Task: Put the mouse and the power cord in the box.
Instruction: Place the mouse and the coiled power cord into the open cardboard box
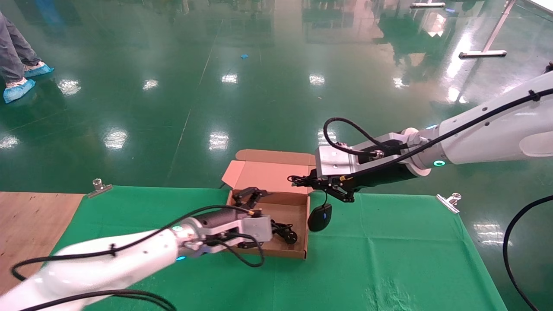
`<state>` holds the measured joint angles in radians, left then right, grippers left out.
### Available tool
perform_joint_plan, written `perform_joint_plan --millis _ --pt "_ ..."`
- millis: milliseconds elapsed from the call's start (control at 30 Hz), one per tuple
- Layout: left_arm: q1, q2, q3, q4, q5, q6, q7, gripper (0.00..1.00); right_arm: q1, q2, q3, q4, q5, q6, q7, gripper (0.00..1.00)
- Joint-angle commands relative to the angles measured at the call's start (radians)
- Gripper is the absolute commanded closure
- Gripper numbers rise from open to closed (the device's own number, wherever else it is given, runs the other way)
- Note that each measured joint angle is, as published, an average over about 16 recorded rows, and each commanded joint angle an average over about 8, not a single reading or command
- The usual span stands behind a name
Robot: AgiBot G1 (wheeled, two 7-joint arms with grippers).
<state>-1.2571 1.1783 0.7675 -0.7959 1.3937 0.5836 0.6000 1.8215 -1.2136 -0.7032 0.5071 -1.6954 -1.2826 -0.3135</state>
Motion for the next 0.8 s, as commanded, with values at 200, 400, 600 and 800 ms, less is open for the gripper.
perform_joint_plan --millis 200,400,600,800 --pt "0.022 -0.151 -0.043 -0.153 -0.056 0.052 -0.056 0.0 -0.001 -0.022 -0.004 0.032 -0.006 0.013 0.033 1.0" --pt "0.087 -0.343 -0.111 -0.326 -0.138 0.057 -0.149 0.0 0.022 -0.086 -0.012 0.026 -0.02 0.049 0.054 1.0" --pt "0.169 -0.51 -0.189 -0.414 -0.253 0.064 -0.219 0.0 0.011 -0.148 -0.054 0.015 -0.015 0.12 0.052 1.0" --pt "0.239 -0.605 -0.261 -0.395 -0.37 0.115 -0.199 0.0 -0.038 -0.161 -0.156 0.058 0.045 0.215 0.076 1.0"
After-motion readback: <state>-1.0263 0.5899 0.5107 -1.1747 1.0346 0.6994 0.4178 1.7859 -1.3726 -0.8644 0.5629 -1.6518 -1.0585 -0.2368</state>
